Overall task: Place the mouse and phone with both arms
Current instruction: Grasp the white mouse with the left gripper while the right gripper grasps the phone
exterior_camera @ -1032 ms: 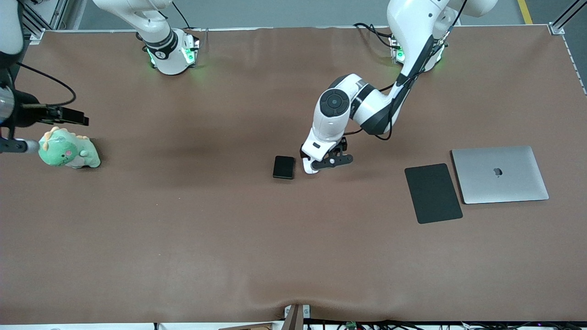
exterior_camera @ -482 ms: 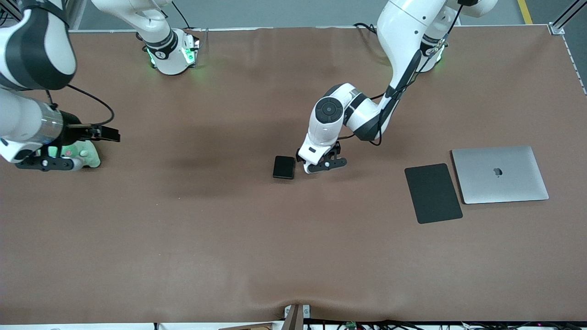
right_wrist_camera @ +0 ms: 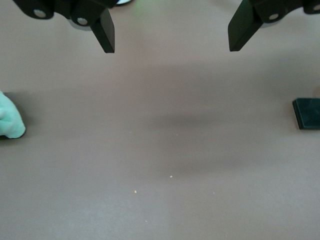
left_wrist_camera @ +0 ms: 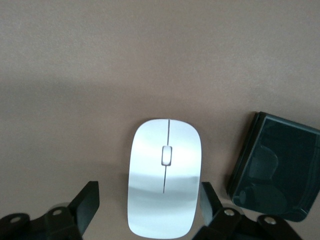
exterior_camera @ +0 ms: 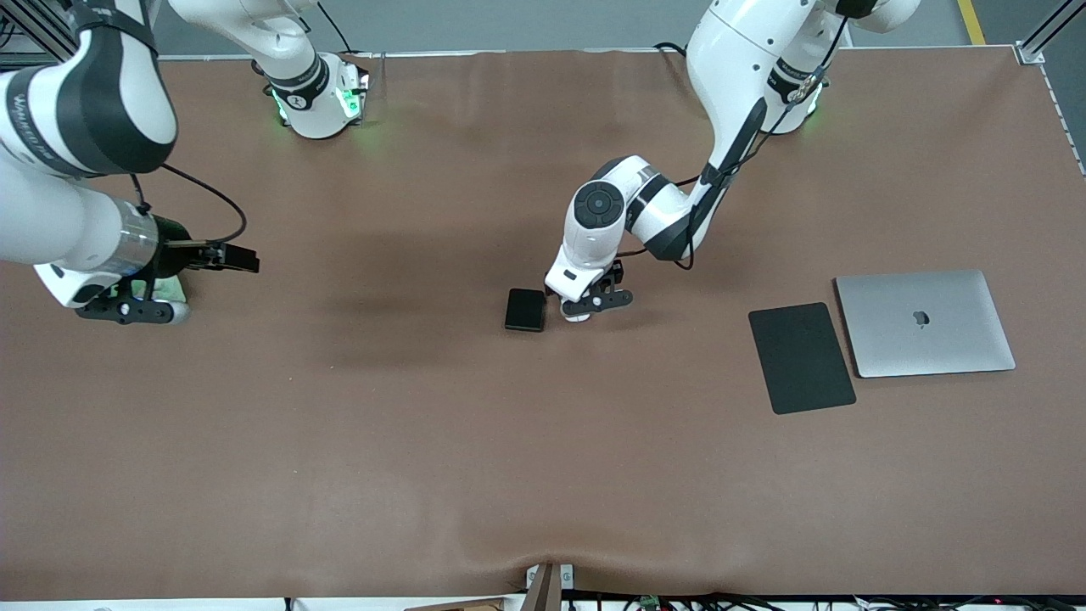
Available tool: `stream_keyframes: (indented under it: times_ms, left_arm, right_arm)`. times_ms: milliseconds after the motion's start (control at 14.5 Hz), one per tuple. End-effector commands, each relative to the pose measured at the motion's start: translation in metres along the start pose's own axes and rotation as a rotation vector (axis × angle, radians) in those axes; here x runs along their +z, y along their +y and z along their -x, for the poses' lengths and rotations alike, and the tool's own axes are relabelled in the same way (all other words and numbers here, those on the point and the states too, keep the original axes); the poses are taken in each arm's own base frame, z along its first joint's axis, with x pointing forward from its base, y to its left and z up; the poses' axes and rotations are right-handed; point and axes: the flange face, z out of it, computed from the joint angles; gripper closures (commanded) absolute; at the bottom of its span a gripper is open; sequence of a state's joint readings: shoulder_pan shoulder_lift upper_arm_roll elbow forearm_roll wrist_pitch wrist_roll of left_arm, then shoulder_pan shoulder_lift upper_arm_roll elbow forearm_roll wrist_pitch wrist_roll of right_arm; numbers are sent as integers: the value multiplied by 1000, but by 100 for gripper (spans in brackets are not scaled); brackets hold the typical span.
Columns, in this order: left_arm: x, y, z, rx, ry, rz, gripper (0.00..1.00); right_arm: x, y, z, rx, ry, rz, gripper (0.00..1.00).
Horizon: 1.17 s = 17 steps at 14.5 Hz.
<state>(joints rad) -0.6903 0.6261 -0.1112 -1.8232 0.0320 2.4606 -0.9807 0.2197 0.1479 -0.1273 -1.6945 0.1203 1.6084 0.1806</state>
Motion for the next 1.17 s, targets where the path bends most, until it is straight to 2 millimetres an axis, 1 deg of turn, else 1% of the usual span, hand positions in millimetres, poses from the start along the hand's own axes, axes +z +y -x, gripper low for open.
stream_keyframes:
  times_ms: [0,138,275,344,482,619,688,757,895,1032,1101]
  left_arm:
    - [1,7,3,0,14,15,10]
    - [4,9,1,12,19,23,10]
    - [7,9,1,13,20,26,12]
    - [9,9,1,16,19,23,16]
    - [12,8,2,17,16,20,18]
    - [12,8,2,17,16,19,18]
    - [12,8,2,16,16,20,19]
    - [12,8,2,17,16,19,19]
    - [13,9,3,17,15,20,21]
    - [12,11,2,19,17,24,22]
    - [13,12,2,20,17,24,26]
  right_arm:
    - [10,-33,5,32,12,-4,0]
    - [15,-52,5,44,19,-9,0]
    - [22,-64,3,50,13,-46,0]
    - [26,-74,3,42,9,-55,0]
    - [33,-83,3,30,2,-53,0]
    - [36,-86,2,28,-3,-57,0]
    - [43,-96,3,18,-15,-59,0]
    - [46,-102,2,24,-9,-59,0]
    - [54,-123,5,53,0,-52,0]
    - [62,-135,5,45,9,-49,0]
    - [64,-141,6,40,14,-48,0]
